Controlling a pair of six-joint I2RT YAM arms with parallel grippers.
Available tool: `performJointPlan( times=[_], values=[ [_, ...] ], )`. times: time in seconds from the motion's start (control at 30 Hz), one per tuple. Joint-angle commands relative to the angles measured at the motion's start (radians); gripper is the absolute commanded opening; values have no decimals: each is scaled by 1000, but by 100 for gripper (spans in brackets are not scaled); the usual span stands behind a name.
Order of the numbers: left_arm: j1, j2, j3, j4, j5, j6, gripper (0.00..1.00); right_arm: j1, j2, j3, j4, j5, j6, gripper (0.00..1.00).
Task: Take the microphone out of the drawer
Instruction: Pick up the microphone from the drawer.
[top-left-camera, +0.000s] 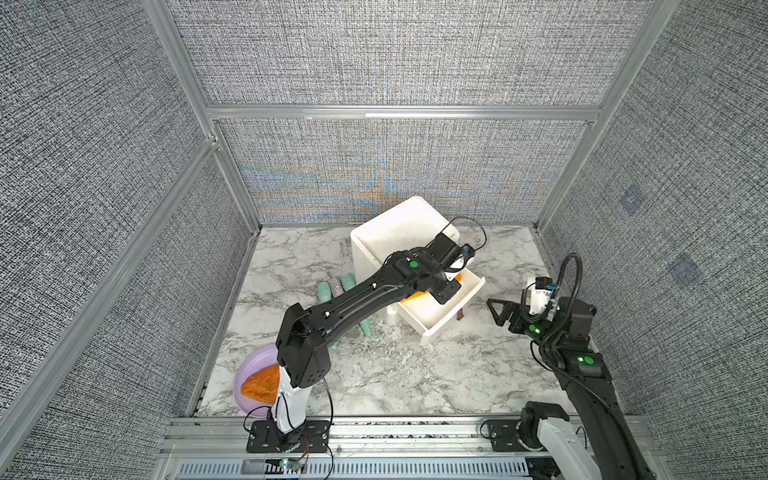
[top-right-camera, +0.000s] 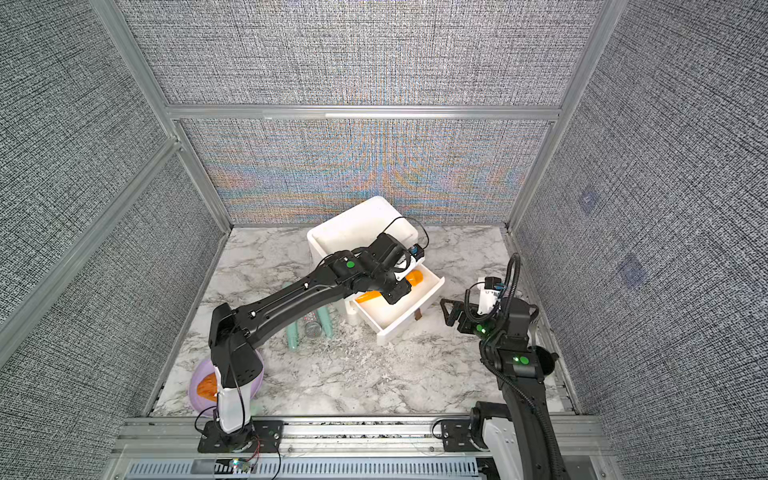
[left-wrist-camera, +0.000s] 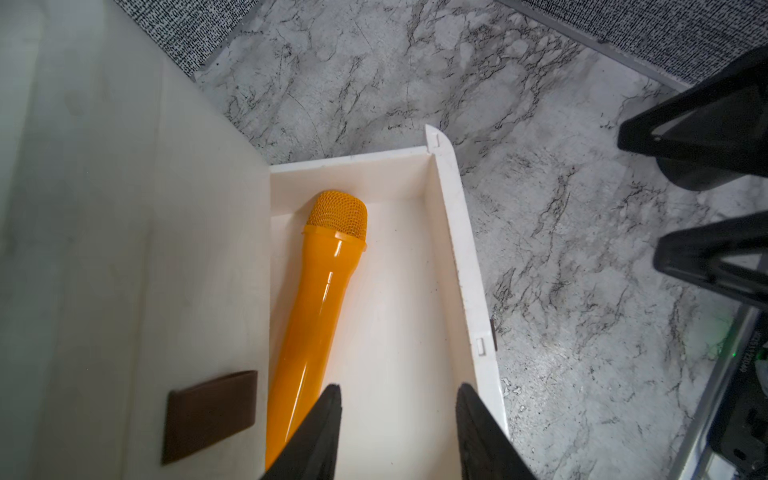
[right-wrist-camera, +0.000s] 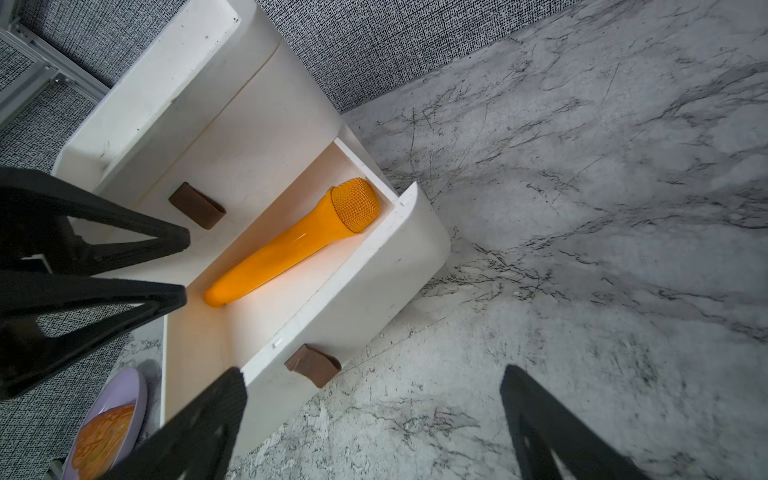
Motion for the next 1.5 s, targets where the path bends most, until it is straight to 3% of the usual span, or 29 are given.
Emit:
performJointPlan(
  times=[0.0, 0.33, 0.9, 1.2, 1.47],
  values=[
    [0, 50, 44, -38, -31, 43, 48, -1, 1, 1, 29, 8, 8, 98],
    [0, 191, 187, -149, -183, 30, 48, -3, -27, -22, 31, 33, 23, 98],
    [0, 284, 220, -147, -255, 37, 52, -4, -31, -45, 52, 27, 31, 98],
    [-1, 326, 242, -167, -250, 37, 53, -4, -47, -52, 57, 25, 31, 98],
    [3, 332, 234, -197, -180, 56, 54, -4, -52, -55, 62, 22, 33, 98]
  ],
)
